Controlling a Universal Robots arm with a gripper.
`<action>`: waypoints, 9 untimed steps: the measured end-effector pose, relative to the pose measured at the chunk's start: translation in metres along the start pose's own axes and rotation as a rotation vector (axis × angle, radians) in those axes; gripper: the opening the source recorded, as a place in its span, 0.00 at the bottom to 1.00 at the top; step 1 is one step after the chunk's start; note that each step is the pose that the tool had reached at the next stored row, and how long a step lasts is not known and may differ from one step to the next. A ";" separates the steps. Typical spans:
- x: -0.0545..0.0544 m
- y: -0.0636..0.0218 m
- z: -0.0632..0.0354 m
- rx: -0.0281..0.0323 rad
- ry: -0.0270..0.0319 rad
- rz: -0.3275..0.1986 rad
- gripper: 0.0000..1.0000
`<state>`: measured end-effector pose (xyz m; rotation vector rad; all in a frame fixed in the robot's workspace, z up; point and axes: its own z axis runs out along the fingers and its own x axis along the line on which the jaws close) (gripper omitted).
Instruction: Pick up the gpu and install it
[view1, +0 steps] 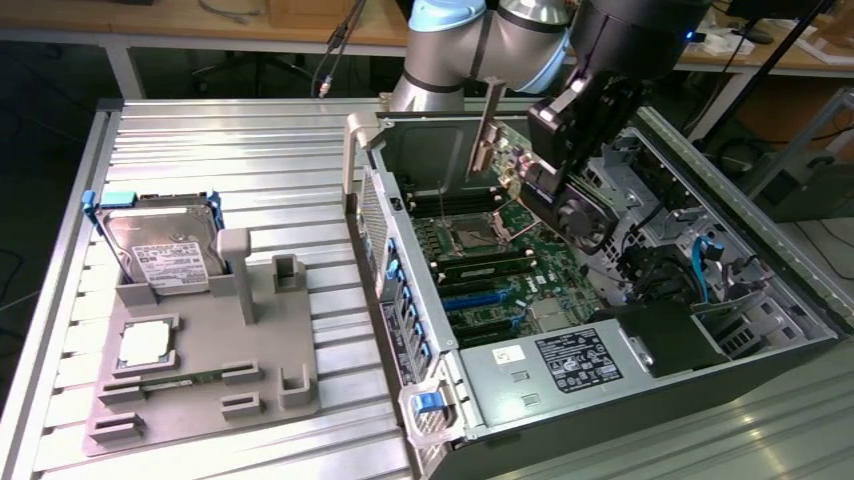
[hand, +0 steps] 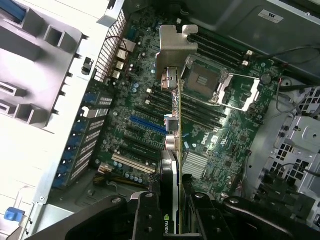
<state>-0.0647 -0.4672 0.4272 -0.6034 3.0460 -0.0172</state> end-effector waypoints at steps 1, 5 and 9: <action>0.000 0.0000 0.0000 -0.0002 -0.0001 -0.003 0.27; 0.000 0.0000 0.0000 -0.0007 -0.0003 -0.020 0.27; 0.000 0.0000 0.0000 -0.0010 -0.0006 -0.030 0.27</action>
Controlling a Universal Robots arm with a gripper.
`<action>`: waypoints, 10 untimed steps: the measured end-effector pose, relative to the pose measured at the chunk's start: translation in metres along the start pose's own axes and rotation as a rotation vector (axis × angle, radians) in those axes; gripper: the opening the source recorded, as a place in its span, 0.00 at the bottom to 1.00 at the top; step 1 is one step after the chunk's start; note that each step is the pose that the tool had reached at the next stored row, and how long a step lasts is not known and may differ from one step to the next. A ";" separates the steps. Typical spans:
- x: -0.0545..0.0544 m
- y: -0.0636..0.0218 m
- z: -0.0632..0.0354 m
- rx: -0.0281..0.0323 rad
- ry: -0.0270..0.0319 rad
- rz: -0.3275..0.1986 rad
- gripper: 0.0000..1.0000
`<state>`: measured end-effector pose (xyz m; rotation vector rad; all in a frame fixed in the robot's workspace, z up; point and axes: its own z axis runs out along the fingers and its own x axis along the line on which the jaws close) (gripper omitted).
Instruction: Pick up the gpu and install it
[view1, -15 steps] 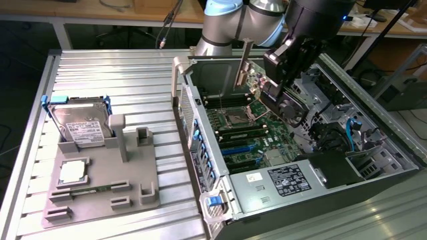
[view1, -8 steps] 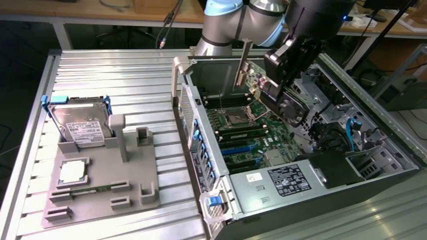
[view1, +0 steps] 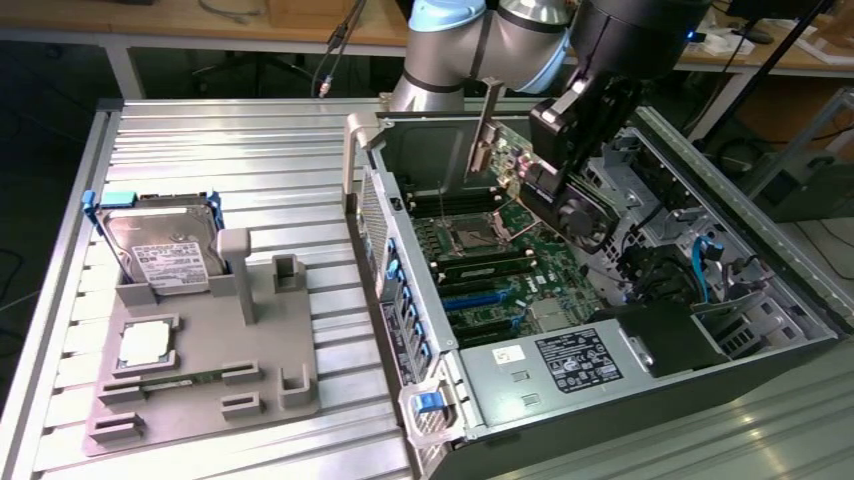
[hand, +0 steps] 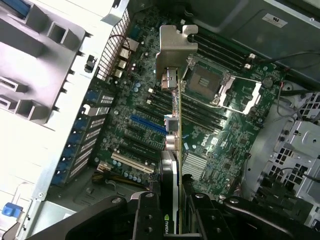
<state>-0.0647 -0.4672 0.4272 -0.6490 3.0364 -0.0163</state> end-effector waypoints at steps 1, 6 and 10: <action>0.000 0.0000 0.0000 -0.0001 0.0000 -0.002 0.27; -0.002 -0.0008 0.0001 -0.0007 0.0005 -0.009 0.27; -0.005 -0.0024 0.0002 -0.0015 0.0021 -0.012 0.27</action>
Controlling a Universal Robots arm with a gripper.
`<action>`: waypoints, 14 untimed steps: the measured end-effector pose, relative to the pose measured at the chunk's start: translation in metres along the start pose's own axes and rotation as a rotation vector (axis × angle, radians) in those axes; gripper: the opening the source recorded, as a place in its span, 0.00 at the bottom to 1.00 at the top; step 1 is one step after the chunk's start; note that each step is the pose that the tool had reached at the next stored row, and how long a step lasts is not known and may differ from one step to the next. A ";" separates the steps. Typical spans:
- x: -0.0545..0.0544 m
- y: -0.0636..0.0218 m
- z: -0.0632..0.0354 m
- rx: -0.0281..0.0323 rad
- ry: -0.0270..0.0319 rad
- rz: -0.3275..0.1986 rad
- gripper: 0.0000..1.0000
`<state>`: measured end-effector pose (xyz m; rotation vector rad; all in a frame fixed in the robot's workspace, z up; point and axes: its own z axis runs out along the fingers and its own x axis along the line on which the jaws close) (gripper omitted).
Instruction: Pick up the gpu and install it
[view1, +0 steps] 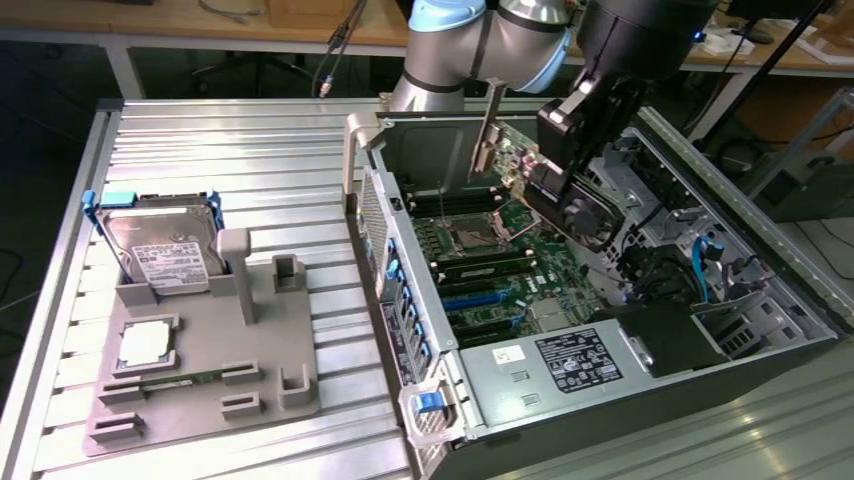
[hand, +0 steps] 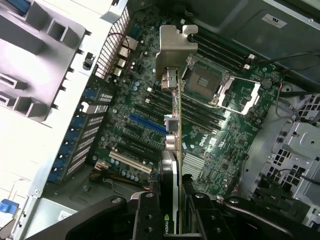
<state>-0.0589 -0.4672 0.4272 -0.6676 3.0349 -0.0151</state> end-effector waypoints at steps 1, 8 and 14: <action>-0.001 -0.0006 0.0001 -0.0002 0.0003 -0.001 0.27; -0.003 -0.0016 0.0001 -0.0009 0.0007 -0.002 0.27; -0.010 -0.0047 0.0004 -0.0282 0.0127 -0.001 0.27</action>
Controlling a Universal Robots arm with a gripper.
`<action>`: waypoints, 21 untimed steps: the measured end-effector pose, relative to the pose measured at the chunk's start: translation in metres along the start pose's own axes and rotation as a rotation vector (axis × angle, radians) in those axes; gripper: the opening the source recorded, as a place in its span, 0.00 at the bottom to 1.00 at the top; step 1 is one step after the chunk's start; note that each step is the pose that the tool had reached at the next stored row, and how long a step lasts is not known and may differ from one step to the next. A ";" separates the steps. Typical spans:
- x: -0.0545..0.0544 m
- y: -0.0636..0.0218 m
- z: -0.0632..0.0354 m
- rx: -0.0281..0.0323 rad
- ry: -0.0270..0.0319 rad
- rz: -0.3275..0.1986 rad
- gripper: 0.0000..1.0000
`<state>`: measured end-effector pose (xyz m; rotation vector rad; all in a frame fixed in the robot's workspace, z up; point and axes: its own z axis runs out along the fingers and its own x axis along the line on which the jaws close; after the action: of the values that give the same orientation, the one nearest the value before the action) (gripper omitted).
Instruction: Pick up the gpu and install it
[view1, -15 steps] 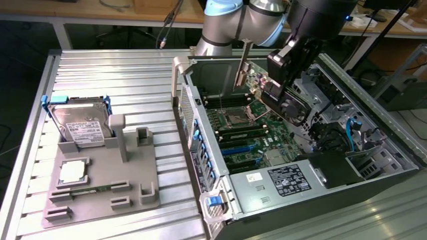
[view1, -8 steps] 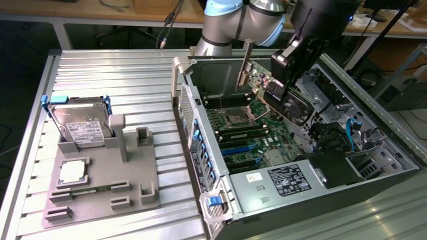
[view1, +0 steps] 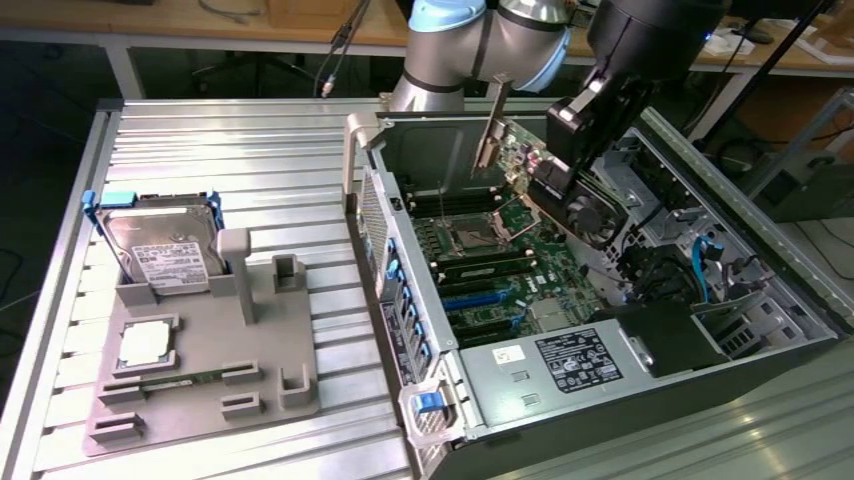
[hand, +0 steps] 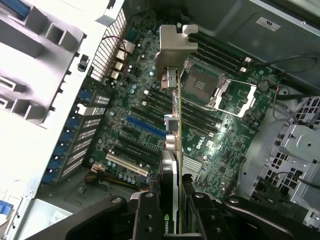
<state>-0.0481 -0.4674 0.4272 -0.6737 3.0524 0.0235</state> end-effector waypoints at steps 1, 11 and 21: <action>-0.001 -0.0004 0.0000 -0.0022 0.0033 0.000 0.27; -0.002 -0.0007 0.0000 -0.0039 0.0067 0.000 0.27; -0.002 -0.0007 0.0000 -0.0043 0.0071 -0.031 0.27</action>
<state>-0.0464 -0.4674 0.4272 -0.7227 3.0490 0.0274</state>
